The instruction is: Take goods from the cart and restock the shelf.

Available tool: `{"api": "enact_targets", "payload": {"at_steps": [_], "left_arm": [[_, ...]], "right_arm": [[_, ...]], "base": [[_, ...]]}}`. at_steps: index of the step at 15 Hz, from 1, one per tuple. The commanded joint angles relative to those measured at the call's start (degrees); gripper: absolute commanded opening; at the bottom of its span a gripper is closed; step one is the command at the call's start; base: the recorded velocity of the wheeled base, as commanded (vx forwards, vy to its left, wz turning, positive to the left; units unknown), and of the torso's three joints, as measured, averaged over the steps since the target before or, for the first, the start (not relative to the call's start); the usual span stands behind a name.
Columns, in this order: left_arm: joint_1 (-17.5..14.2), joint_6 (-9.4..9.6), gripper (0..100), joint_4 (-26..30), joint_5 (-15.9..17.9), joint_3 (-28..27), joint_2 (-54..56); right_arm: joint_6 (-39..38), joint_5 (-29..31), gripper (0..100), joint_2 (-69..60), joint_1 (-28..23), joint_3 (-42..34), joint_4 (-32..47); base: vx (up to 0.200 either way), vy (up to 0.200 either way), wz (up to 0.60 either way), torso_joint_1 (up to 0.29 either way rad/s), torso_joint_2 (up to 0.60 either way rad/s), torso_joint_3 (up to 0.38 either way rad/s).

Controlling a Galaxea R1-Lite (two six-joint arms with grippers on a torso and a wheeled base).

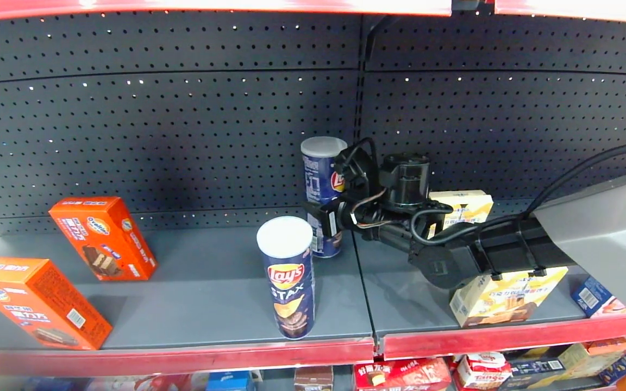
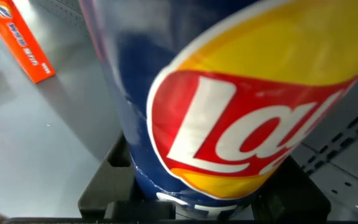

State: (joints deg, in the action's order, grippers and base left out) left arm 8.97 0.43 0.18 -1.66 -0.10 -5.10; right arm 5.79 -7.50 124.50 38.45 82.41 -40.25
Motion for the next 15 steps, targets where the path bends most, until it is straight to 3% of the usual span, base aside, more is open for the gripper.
{"api": "enact_targets", "payload": {"at_steps": [1,4,9,15], "left_arm": [[-0.01,0.1,100,-0.01,-0.1,0.01,-0.09],[-0.01,0.1,100,-0.01,-0.19,0.01,-0.09],[-0.01,0.19,100,-0.01,-0.54,0.01,-0.09],[-0.01,0.19,100,-0.01,-0.54,0.01,-0.09]], "right_arm": [[-0.08,-0.06,0,1.88,-0.04,1.18,0.0],[-0.08,0.64,0,3.73,-0.13,3.55,-0.09],[0.01,6.62,0,7.77,-0.04,8.12,-0.35],[0.01,7.59,0,9.35,-0.04,8.65,-0.62]], "base": [[0.0,0.0,0.0,0.0,0.0,0.0],[0.0,0.0,0.0,0.0,0.0,0.0],[0.0,0.0,0.0,0.0,0.0,0.0],[0.0,0.0,0.0,0.0,0.0,0.0]]}}
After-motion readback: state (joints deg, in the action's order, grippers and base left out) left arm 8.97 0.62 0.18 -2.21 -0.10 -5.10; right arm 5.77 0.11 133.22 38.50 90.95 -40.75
